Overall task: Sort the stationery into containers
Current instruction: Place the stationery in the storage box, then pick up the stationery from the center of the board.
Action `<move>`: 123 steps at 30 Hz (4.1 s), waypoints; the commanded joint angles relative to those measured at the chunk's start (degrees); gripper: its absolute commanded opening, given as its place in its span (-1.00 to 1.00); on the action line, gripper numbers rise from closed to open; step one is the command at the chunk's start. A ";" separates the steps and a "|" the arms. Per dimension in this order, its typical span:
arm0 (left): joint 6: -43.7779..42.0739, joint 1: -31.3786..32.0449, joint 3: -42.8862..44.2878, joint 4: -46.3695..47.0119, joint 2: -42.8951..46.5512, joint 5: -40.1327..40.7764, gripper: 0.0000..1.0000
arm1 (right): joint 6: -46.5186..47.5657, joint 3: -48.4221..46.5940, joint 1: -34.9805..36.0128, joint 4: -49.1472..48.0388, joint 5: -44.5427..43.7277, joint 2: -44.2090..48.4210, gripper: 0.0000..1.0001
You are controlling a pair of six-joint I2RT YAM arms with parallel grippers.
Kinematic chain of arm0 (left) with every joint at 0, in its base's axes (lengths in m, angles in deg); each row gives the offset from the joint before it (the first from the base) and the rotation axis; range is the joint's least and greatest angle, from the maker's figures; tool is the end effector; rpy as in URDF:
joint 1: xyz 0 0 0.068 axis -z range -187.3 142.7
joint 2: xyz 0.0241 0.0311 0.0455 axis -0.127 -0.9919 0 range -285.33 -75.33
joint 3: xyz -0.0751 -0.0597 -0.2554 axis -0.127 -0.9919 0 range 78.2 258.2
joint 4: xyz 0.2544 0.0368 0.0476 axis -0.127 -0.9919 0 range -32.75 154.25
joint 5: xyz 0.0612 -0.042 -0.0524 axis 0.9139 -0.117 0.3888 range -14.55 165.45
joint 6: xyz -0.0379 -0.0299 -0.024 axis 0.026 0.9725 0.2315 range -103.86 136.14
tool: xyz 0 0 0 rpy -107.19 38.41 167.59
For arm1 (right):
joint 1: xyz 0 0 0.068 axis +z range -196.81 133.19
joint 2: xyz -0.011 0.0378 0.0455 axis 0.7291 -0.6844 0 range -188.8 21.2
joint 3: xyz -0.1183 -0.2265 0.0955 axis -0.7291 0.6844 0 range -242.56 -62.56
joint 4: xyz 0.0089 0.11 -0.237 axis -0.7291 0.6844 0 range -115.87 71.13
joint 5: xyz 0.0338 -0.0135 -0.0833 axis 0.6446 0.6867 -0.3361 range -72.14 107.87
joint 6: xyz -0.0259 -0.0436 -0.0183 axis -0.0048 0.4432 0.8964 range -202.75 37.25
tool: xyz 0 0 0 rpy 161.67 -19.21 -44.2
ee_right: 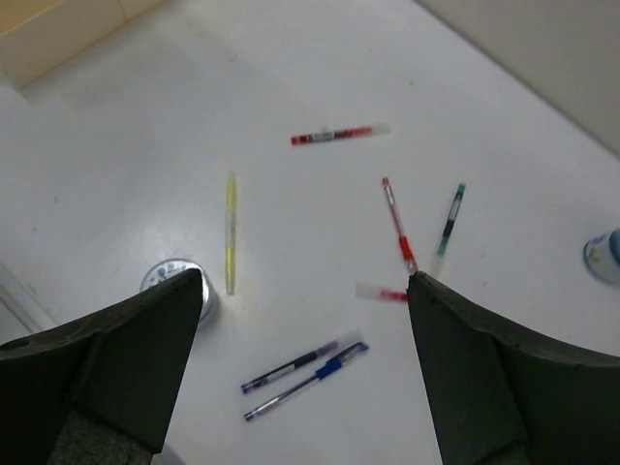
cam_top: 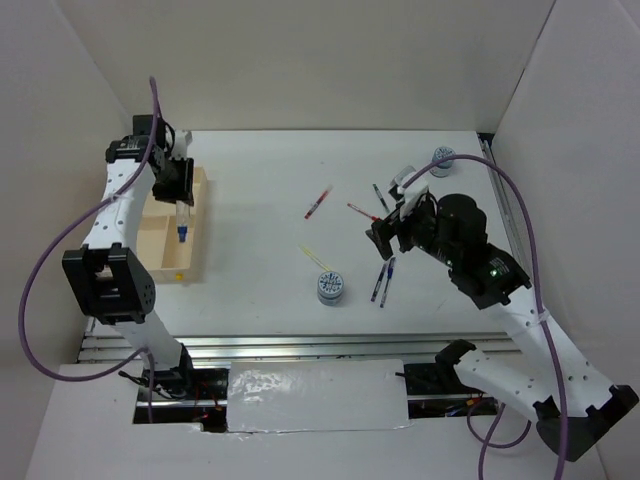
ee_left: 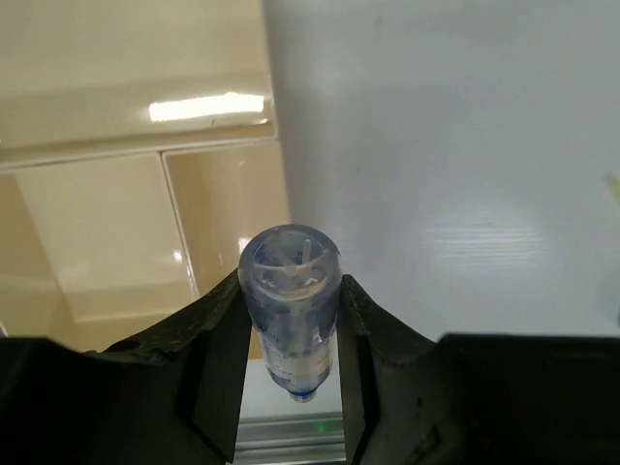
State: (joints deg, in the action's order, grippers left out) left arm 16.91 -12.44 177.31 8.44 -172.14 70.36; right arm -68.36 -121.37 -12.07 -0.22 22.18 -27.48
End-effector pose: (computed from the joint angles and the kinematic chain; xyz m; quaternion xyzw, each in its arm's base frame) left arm 0.3576 0.0291 0.3574 -0.0351 0.9483 -0.0302 0.3141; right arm 0.1479 0.1058 0.3847 -0.3514 0.7141 0.1364 0.5899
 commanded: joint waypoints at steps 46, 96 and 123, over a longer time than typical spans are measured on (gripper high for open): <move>-6.66 -2.85 -3.92 4.22 -13.93 10.36 -0.81 | -15.10 -7.90 -15.49 4.50 12.56 -3.78 0.92; -16.86 44.15 -19.04 14.50 9.81 -6.08 0.98 | -13.78 -1.58 -29.11 12.93 19.85 -8.00 0.89; -13.43 58.85 -16.58 25.05 -11.64 2.27 0.69 | -8.50 -0.25 -44.50 22.16 30.05 -10.82 0.84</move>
State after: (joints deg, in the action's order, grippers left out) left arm 3.05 46.46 159.67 32.61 -184.19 73.40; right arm -77.91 -121.11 -56.14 21.37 51.32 -39.53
